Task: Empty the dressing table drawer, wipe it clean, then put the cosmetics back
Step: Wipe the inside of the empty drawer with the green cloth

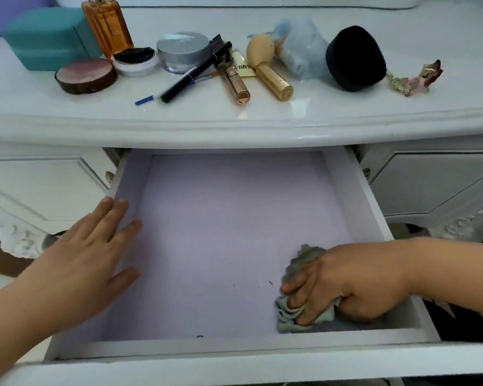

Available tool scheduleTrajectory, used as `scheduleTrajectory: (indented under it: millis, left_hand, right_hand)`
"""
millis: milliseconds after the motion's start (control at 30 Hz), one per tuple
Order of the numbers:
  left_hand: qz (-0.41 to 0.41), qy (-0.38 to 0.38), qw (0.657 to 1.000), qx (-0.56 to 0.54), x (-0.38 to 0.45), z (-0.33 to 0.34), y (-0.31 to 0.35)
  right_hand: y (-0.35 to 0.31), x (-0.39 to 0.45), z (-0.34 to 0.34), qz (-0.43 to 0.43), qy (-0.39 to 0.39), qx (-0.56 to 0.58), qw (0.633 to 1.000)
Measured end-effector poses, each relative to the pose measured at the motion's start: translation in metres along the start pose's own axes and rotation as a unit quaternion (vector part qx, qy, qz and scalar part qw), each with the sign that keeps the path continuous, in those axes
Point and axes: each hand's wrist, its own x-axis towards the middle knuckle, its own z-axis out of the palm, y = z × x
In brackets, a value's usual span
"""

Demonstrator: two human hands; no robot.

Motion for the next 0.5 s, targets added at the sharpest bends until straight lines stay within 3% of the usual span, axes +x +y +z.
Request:
scheduleTrajectory:
  millis: [133, 267, 367, 500]
  left_hand:
    - [0.068, -0.040, 0.995, -0.068, 0.004, -0.006, 0.015]
    - [0.173, -0.055, 0.978, -0.098, 0.009, -0.011, 0.036]
    - [0.231, -0.084, 0.968, -0.058, 0.017, -0.016, 0.046]
    - [0.287, -0.084, 0.954, -0.005, 0.030, -0.020, 0.054]
  right_hand:
    - [-0.003, -0.008, 0.000, 0.065, 0.095, 0.057, 0.992]
    - [-0.003, -0.013, -0.001, 0.141, 0.249, 0.122, 0.950]
    - [-0.005, -0.018, -0.009, 0.187, 0.342, 0.079, 0.917]
    - [-0.008, -0.015, -0.023, 0.269, 0.365, -0.012, 0.891]
